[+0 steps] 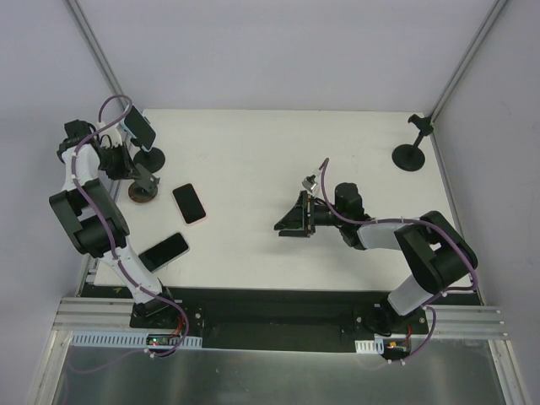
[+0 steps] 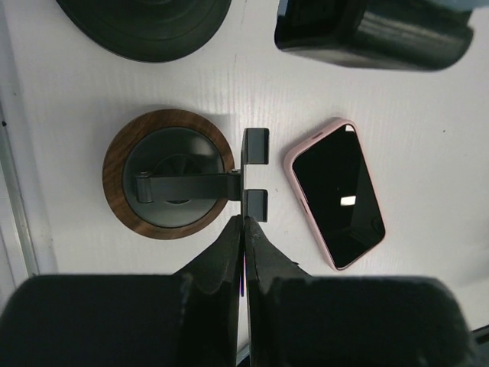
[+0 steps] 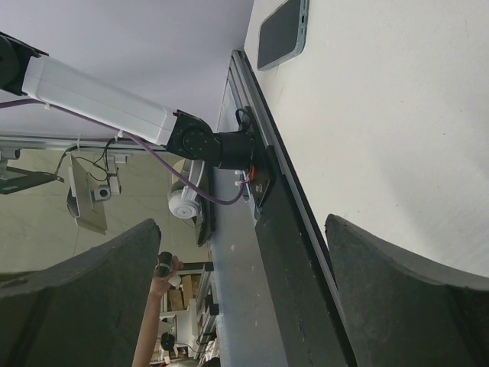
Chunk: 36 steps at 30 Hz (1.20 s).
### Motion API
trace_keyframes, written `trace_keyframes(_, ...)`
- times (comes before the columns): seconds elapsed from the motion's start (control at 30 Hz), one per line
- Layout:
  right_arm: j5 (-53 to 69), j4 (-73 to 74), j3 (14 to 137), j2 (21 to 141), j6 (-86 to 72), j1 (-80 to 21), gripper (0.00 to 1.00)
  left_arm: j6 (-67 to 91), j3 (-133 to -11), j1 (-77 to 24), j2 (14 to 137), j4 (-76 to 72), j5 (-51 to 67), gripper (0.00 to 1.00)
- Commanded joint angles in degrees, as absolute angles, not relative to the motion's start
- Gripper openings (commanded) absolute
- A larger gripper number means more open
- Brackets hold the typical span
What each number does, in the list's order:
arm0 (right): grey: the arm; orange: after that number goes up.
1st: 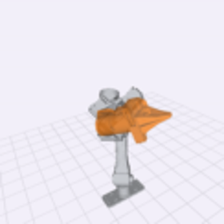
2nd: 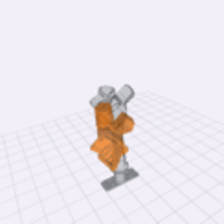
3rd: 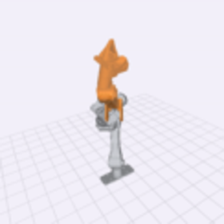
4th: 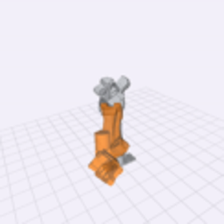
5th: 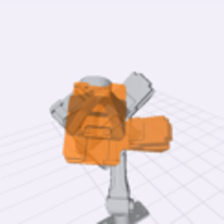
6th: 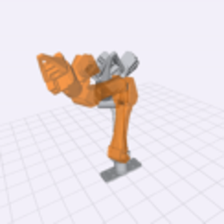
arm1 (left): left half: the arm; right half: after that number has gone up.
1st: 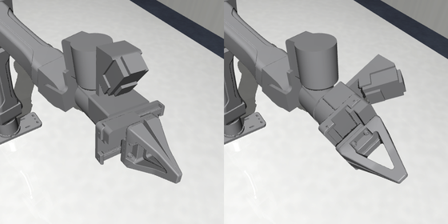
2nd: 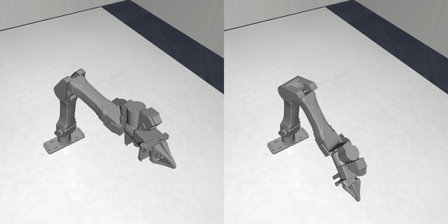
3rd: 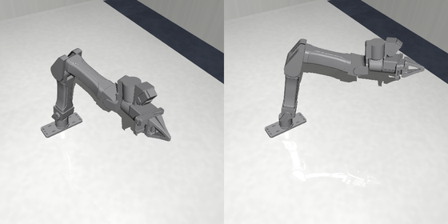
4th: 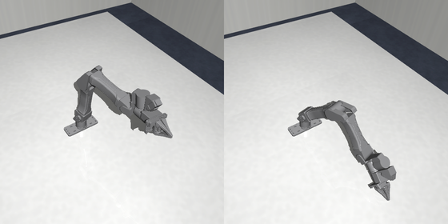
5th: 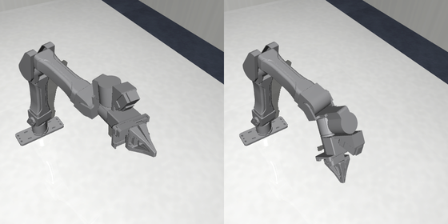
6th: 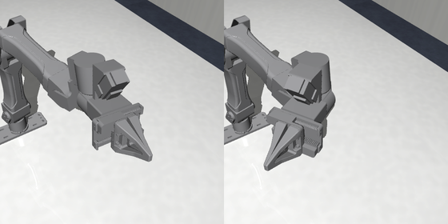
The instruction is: Place the phone on the phone stand
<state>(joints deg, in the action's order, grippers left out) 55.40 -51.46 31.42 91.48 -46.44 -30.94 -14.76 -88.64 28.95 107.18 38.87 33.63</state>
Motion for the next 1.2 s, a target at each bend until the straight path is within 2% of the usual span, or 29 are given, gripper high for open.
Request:
trace_keyframes(0.0, 57.2, -53.1, 31.9, 91.1, -44.7, -30.6, 0.92, -16.3, -91.8, 29.7, 107.5, 38.8, 32.8, 0.0)
trace_keyframes(0.17, 57.3, -53.1, 31.9, 91.1, -44.7, -30.5, 0.92, -15.6, -90.6, 29.9, 108.2, 37.9, 32.5, 0.02)
trace_keyframes(0.2, 57.3, -53.1, 31.9, 90.9, -44.6, -30.5, 0.91, -15.3, -90.4, 29.9, 108.0, 37.7, 31.8, 0.15)
trace_keyframes(0.3, 57.3, -53.1, 31.8, 90.8, -44.4, -30.6, 0.91, -14.3, -89.7, 29.9, 107.1, 37.0, 30.1, 0.31)
trace_keyframes(0.37, 57.3, -53.1, 31.9, 90.8, -44.4, -30.5, 0.91, -13.9, -89.3, 29.9, 106.2, 36.6, 29.4, 0.59)
trace_keyframes(0.4, 57.3, -53.2, 31.9, 90.9, -44.4, -30.5, 0.92, -13.6, -89.0, 29.9, 104.9, 36.3, 28.8, 0.67)
trace_keyframes(0.43, 57.3, -53.2, 31.9, 90.9, -44.4, -30.5, 0.91, -13.4, -88.4, 29.9, 104.2, 36.0, 28.0, 0.7)
trace_keyframes(0.73, 57.2, -53.2, 31.9, 90.3, -44.1, -30.5, 0.91, -10.5, -82.5, 30.0, 99.5, 34.6, 21.2, 0.66)
trace_keyframes(0.77, 57.2, -53.2, 31.9, 90.3, -44.1, -30.6, 0.91, -9.9, -81.8, 30.0, 98.7, 34.7, 20.1, 0.63)
trace_keyframes(0.83, 57.1, -53.2, 31.9, 90.2, -44.1, -30.4, 0.91, -8.8, -80.0, 30.0, 97.7, 34.1, 15.7, 0.46)
trace_keyframes(0.87, 57.1, -53.2, 31.8, 90.0, -44.1, -30.5, 0.92, -8.8, -79.5, 30.0, 96.6, 33.8, 15.0, 0.43)
trace_keyframes(0.97, 57.0, -53.2, 31.7, 89.7, -43.9, -30.4, 0.92, -8.7, -78.3, 30.0, 96.0, 32.4, 14.9, 0.43)
trace_keyframes(1.17, 57.1, -53.1, 31.7, 89.6, -43.9, -30.5, 0.92, -8.8, -79.2, 30.0, 96.9, 33.0, 13.0, 0.34)
